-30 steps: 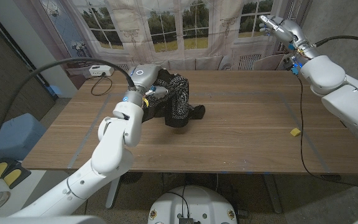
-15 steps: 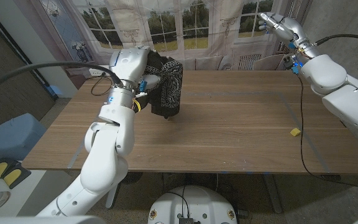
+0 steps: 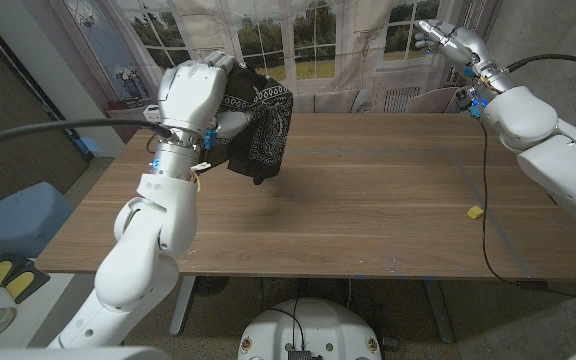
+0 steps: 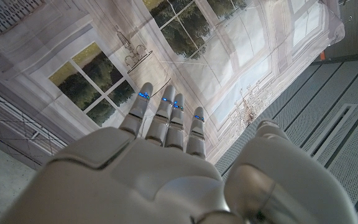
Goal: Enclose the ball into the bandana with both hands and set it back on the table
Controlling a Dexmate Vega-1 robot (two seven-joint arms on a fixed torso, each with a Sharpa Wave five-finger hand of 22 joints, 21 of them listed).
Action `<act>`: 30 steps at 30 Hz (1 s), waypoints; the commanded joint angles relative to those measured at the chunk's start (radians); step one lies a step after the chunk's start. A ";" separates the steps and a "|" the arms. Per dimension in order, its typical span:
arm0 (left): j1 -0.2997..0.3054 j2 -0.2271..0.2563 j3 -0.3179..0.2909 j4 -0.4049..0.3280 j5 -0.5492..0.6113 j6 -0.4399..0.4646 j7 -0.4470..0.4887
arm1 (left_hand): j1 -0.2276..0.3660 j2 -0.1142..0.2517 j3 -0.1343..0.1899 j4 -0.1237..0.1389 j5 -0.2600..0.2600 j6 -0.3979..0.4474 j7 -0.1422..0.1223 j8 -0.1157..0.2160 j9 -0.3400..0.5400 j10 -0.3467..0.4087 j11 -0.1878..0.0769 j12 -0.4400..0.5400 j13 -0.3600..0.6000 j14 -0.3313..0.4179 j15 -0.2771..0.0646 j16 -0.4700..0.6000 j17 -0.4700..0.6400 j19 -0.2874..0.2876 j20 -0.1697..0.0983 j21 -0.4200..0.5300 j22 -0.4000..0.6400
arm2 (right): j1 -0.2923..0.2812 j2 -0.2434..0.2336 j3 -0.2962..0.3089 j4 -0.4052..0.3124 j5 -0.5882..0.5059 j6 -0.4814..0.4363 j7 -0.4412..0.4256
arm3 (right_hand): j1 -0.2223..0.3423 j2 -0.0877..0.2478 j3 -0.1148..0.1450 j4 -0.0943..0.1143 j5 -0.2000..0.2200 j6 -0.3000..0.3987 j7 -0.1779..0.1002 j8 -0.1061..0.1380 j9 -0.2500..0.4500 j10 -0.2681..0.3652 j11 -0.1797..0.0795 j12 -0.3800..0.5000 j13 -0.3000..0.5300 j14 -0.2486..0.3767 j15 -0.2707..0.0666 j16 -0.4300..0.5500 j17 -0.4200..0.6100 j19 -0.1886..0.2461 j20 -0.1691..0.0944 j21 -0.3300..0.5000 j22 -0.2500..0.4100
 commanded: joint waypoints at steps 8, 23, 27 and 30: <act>-0.111 -0.030 0.009 0.234 -0.637 -0.254 0.294 | 0.322 0.291 0.041 0.047 0.008 0.053 -0.028 0.015 -0.002 0.092 -0.085 0.014 0.092 0.139 -0.274 -0.019 0.006 0.004 -0.016 0.016 0.005 | 0.100 0.021 -0.066 0.071 -0.006 -0.001 0.041 | 0.006 0.010 -0.007 -0.003 0.006 0.011 0.004 0.000 -0.001 0.015 -0.001 0.001 0.000 0.012 -0.016 0.008 -0.005 0.013 0.004 -0.009 0.003; -0.162 0.046 0.092 0.164 -0.153 0.027 0.315 | 0.366 0.274 0.033 0.035 0.015 0.069 -0.042 0.023 -0.007 0.092 -0.093 0.021 0.091 0.136 -0.283 -0.029 0.027 -0.021 -0.017 0.032 0.006 | 0.149 0.031 -0.095 0.120 0.005 0.011 0.070 | 0.006 0.012 -0.009 -0.004 0.007 0.013 0.003 -0.001 -0.001 0.016 0.001 0.000 -0.001 0.012 -0.018 0.006 -0.012 0.021 0.004 -0.013 0.003; -0.194 0.081 0.164 0.167 0.146 0.140 0.230 | 0.381 0.264 0.026 0.035 0.017 0.068 -0.051 0.022 -0.009 0.080 -0.098 0.021 0.098 0.132 -0.285 -0.032 0.036 -0.037 -0.024 0.036 0.007 | 0.165 0.048 -0.107 0.163 0.028 0.048 0.100 | 0.005 0.013 -0.009 -0.004 0.007 0.014 0.004 -0.001 -0.001 0.017 0.001 0.000 -0.001 0.013 -0.020 0.007 -0.014 0.023 0.004 -0.015 0.003; -0.211 0.091 0.194 0.176 0.258 0.160 0.180 | 0.395 0.257 0.016 0.038 0.018 0.068 -0.063 0.021 -0.011 0.065 -0.106 0.015 0.097 0.116 -0.286 -0.040 0.043 -0.055 -0.024 0.043 0.009 | 0.173 0.050 -0.113 0.181 0.039 0.066 0.121 | 0.005 0.013 -0.010 -0.004 0.007 0.013 0.005 -0.001 -0.001 0.016 0.001 0.000 -0.001 0.015 -0.019 0.007 -0.015 0.024 0.004 -0.016 0.003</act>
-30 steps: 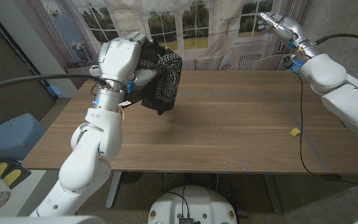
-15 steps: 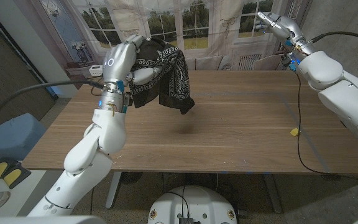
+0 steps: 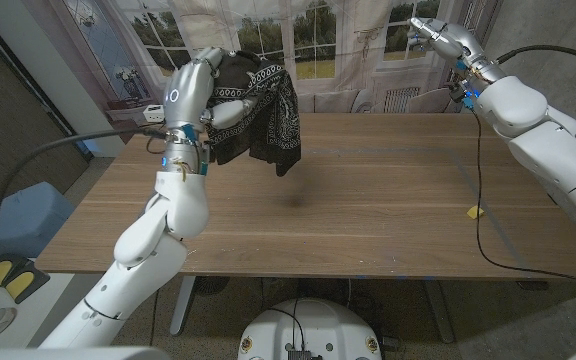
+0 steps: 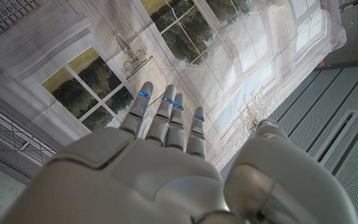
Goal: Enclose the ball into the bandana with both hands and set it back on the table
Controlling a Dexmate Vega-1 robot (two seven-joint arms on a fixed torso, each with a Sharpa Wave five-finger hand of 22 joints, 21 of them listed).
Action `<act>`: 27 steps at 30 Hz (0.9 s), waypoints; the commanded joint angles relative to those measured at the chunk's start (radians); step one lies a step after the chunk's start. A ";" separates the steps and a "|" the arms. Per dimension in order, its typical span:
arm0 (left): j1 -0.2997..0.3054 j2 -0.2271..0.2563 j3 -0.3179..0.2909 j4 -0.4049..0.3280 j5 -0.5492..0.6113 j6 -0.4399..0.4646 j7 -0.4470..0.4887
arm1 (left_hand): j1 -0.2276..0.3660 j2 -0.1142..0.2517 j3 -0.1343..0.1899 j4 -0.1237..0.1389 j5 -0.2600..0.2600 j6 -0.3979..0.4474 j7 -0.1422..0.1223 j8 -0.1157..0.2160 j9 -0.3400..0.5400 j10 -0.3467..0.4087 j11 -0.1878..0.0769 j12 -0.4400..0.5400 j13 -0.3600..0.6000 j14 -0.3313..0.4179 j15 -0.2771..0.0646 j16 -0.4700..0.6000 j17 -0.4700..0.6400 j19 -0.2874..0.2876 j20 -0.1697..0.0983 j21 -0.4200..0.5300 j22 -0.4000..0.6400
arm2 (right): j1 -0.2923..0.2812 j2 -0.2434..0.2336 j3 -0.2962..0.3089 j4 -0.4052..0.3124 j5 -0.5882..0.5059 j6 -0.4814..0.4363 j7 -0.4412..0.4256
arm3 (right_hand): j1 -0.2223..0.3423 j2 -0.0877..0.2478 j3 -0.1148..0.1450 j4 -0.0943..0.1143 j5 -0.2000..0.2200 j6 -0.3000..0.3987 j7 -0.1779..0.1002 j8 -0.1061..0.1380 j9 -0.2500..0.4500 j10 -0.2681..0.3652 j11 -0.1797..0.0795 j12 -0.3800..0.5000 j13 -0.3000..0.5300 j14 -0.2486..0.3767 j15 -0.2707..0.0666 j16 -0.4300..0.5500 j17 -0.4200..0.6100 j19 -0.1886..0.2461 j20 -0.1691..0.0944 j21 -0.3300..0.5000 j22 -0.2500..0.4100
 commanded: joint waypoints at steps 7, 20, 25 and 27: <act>-0.096 0.104 0.151 -0.031 0.695 0.223 -0.248 | 0.361 0.301 -0.001 0.034 0.011 0.042 -0.074 0.004 0.000 0.055 -0.099 -0.005 0.091 0.121 -0.281 -0.016 0.011 -0.055 -0.023 0.022 0.003 | 0.043 0.023 -0.026 0.100 0.089 0.095 0.112 | 0.001 0.008 -0.007 0.000 0.007 0.006 -0.003 -0.002 -0.001 0.011 -0.003 0.000 0.001 0.005 -0.006 0.004 -0.004 0.011 -0.001 -0.003 0.003; -0.159 0.099 0.214 0.004 1.034 0.203 -0.462 | 0.442 0.283 -0.025 0.029 0.023 0.089 -0.113 0.021 -0.005 0.066 -0.115 0.002 0.107 0.143 -0.282 -0.017 0.021 -0.106 -0.043 0.056 0.010 | 0.038 0.012 -0.024 0.106 0.120 0.094 0.134 | -0.002 0.007 -0.011 -0.001 0.008 0.002 -0.003 -0.004 -0.001 0.016 0.003 0.002 0.001 0.007 -0.004 0.006 -0.007 0.021 -0.001 -0.006 0.004; -0.187 0.097 0.227 0.001 1.004 0.129 -0.626 | 0.456 0.282 -0.032 0.033 0.026 0.102 -0.116 0.025 -0.007 0.062 -0.116 0.000 0.110 0.143 -0.282 -0.021 0.021 -0.117 -0.046 0.067 0.012 | 0.052 0.011 -0.033 0.120 0.129 0.099 0.160 | -0.003 0.007 -0.013 -0.001 0.008 0.002 -0.002 -0.004 -0.001 0.017 0.002 0.002 0.000 0.011 -0.004 0.008 -0.009 0.026 -0.001 -0.007 0.004; -0.204 0.108 0.241 0.030 1.012 0.113 -0.630 | 0.464 0.284 -0.035 0.034 0.028 0.098 -0.117 0.024 -0.008 0.060 -0.116 -0.001 0.112 0.144 -0.283 -0.024 0.020 -0.123 -0.046 0.072 0.012 | 0.058 0.014 -0.037 0.125 0.129 0.101 0.163 | -0.004 0.006 -0.013 -0.001 0.009 0.002 -0.002 -0.004 -0.001 0.018 0.002 0.002 0.000 0.012 -0.003 0.008 -0.009 0.027 -0.001 -0.008 0.004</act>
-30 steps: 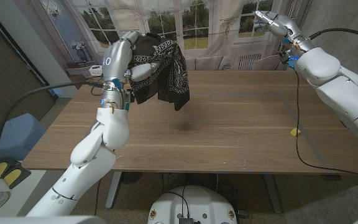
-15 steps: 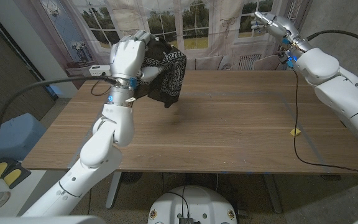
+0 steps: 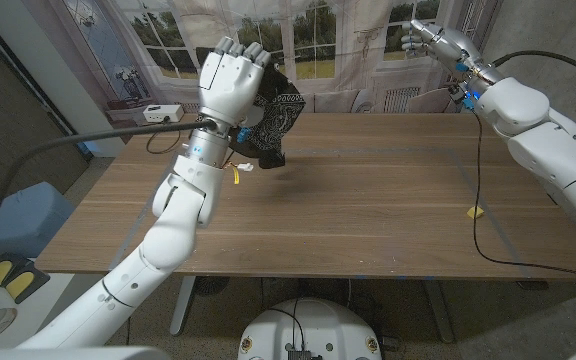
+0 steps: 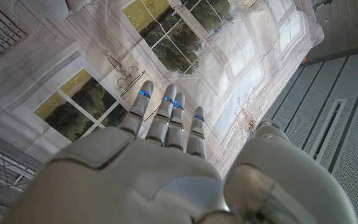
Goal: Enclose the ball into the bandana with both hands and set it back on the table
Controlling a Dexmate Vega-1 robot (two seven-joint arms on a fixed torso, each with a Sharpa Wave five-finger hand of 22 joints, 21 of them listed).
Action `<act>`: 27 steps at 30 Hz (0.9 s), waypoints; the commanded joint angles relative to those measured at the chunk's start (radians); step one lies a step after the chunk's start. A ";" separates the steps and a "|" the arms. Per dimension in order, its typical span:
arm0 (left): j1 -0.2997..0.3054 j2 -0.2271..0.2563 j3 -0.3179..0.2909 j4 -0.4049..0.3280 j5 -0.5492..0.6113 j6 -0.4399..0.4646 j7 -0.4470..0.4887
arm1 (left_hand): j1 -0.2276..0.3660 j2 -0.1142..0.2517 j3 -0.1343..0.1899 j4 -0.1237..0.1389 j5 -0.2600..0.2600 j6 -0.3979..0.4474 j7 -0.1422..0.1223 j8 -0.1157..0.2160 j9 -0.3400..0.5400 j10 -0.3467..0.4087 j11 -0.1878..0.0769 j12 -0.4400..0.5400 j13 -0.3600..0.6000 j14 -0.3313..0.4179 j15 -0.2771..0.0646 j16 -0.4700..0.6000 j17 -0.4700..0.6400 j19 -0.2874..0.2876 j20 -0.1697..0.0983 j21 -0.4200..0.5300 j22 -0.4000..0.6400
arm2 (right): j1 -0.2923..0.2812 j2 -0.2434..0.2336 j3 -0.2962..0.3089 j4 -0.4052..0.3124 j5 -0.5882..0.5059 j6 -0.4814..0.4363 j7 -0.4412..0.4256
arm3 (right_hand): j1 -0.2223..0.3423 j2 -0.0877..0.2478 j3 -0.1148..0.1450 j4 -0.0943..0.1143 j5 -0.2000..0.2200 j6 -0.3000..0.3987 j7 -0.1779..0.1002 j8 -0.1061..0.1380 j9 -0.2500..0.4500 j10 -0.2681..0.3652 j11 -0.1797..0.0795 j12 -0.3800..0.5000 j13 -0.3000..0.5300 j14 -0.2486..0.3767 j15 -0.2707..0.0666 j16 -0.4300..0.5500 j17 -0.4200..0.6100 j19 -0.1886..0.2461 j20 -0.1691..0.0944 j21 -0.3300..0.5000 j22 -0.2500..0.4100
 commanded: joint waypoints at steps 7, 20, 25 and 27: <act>-0.116 0.012 0.085 0.071 0.098 -0.130 -0.334 | 0.398 0.366 -0.010 0.007 0.013 0.058 -0.040 0.006 -0.001 0.038 -0.043 0.001 0.018 0.139 -0.272 -0.003 0.001 -0.021 -0.055 0.026 0.003 | 0.034 0.003 -0.025 0.037 0.020 0.018 0.050 | -0.002 0.005 -0.006 -0.002 0.009 0.003 -0.002 0.000 -0.001 0.017 0.001 0.004 0.000 0.008 0.002 0.006 -0.002 0.014 0.005 -0.003 0.004; -0.202 0.014 0.163 0.164 -0.008 -0.176 -0.405 | 0.414 0.367 -0.021 0.010 0.018 0.064 -0.040 0.006 -0.005 0.049 -0.041 0.003 0.023 0.149 -0.272 -0.005 0.009 -0.034 -0.058 0.048 0.002 | 0.054 0.013 -0.038 0.071 0.028 0.029 0.071 | -0.003 0.005 -0.009 -0.003 0.010 0.004 -0.001 0.000 -0.001 0.016 0.003 0.003 0.000 0.008 0.000 0.006 -0.004 0.020 0.005 -0.006 0.004; -0.221 0.013 0.178 0.203 -0.101 -0.180 -0.389 | 0.419 0.368 -0.024 0.011 0.020 0.068 -0.034 0.007 -0.007 0.052 -0.042 0.002 0.023 0.151 -0.272 -0.007 0.012 -0.039 -0.057 0.055 0.001 | 0.065 0.012 -0.048 0.073 0.017 0.025 0.075 | -0.003 0.005 -0.010 -0.004 0.011 0.005 -0.001 0.001 -0.001 0.017 0.002 0.004 0.000 0.010 0.002 0.008 -0.005 0.025 0.005 -0.007 0.005; -0.227 0.009 0.170 0.217 -0.189 -0.189 -0.383 | 0.420 0.369 -0.025 0.012 0.020 0.072 -0.034 0.008 -0.007 0.055 -0.042 0.003 0.023 0.154 -0.272 -0.007 0.013 -0.039 -0.058 0.058 0.000 | 0.070 0.014 -0.052 0.076 0.008 0.028 0.074 | -0.003 0.005 -0.010 -0.004 0.011 0.006 -0.001 0.001 -0.001 0.018 0.001 0.004 0.000 0.011 0.002 0.008 -0.006 0.026 0.005 -0.008 0.005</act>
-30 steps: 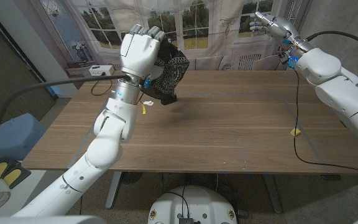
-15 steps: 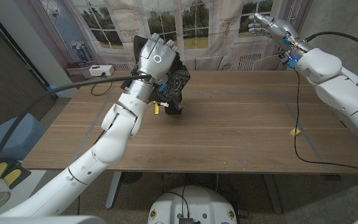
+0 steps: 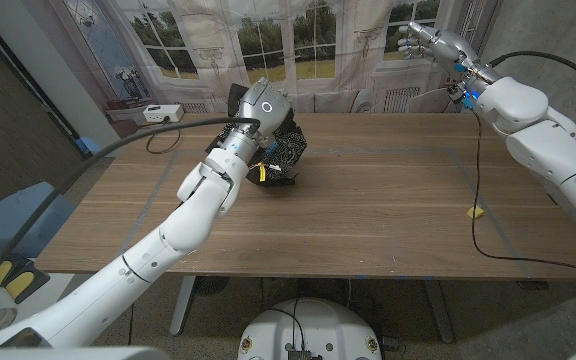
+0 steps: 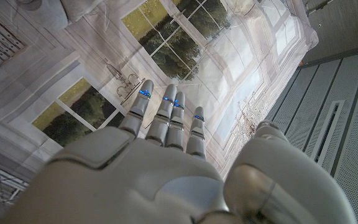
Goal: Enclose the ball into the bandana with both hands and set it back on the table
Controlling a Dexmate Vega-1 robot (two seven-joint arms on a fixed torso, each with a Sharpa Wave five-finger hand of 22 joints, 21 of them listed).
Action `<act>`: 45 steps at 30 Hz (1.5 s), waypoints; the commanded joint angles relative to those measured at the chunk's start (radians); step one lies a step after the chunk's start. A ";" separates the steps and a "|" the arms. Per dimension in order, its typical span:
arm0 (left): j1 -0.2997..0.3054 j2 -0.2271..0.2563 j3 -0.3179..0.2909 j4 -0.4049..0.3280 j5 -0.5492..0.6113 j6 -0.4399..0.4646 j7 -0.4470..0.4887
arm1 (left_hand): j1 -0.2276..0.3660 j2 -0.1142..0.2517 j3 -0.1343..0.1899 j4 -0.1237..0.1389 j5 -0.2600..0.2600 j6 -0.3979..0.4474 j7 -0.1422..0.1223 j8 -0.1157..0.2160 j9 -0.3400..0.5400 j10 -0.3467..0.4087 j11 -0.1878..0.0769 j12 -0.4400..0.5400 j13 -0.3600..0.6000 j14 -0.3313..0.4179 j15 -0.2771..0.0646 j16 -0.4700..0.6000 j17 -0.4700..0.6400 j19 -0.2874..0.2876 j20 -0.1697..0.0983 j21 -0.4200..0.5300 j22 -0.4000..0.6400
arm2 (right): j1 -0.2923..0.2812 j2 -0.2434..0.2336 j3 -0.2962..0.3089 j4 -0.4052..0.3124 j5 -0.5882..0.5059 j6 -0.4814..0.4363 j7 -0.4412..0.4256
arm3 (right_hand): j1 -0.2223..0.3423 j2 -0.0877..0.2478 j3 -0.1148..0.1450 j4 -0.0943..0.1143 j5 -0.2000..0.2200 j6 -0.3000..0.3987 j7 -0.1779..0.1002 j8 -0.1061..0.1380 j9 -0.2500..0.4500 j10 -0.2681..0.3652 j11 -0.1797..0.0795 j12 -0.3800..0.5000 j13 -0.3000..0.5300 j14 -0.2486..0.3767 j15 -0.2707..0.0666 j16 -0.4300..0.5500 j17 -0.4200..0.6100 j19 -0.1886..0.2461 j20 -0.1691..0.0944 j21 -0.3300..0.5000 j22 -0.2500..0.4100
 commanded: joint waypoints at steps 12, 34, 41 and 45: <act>-0.118 -0.051 0.050 0.240 -0.523 -0.010 0.063 | 0.411 0.388 -0.009 0.002 0.010 0.046 -0.014 0.010 -0.002 0.052 -0.029 0.002 0.016 0.143 -0.269 -0.003 0.013 -0.012 -0.065 0.028 -0.002 | 0.052 0.003 -0.040 0.029 -0.045 -0.013 0.022 | 0.003 -0.004 -0.009 0.000 0.005 0.009 -0.001 0.002 -0.001 0.009 -0.002 0.005 0.000 0.008 -0.001 0.005 -0.004 0.013 0.003 -0.003 0.005; -0.217 -0.116 0.098 0.510 -1.099 -0.026 0.275 | 0.424 0.404 -0.006 0.006 0.016 0.052 0.015 0.014 0.001 0.062 -0.008 0.003 0.019 0.146 -0.266 -0.020 0.025 -0.033 -0.043 0.053 -0.011 | 0.105 0.017 -0.079 0.076 -0.111 -0.018 0.015 | -0.001 -0.006 -0.015 -0.001 0.007 0.015 0.003 0.003 -0.001 0.017 0.000 0.007 0.001 0.010 -0.004 0.006 -0.008 0.020 0.003 -0.011 0.005; -0.229 -0.131 0.084 0.583 -1.297 -0.069 0.311 | 0.426 0.412 -0.003 0.008 0.018 0.047 0.022 0.012 0.001 0.057 -0.003 0.002 0.024 0.144 -0.264 -0.029 0.027 -0.038 -0.034 0.059 -0.015 | 0.119 0.023 -0.087 0.079 -0.122 -0.020 0.014 | -0.002 -0.006 -0.017 -0.001 0.008 0.015 0.003 0.003 -0.001 0.019 0.000 0.007 0.001 0.011 -0.003 0.007 -0.010 0.023 0.003 -0.014 0.005; -0.245 -0.115 0.105 0.589 -1.331 -0.045 0.309 | 0.426 0.417 0.000 0.008 0.019 0.037 0.031 0.010 0.005 0.041 0.004 -0.002 0.027 0.138 -0.263 -0.037 0.030 -0.040 -0.030 0.065 -0.017 | 0.120 0.021 -0.088 0.072 -0.130 -0.028 0.008 | -0.002 -0.006 -0.017 -0.001 0.009 0.016 0.003 0.003 -0.001 0.018 -0.002 0.007 0.001 0.011 -0.001 0.006 -0.010 0.024 0.004 -0.015 0.005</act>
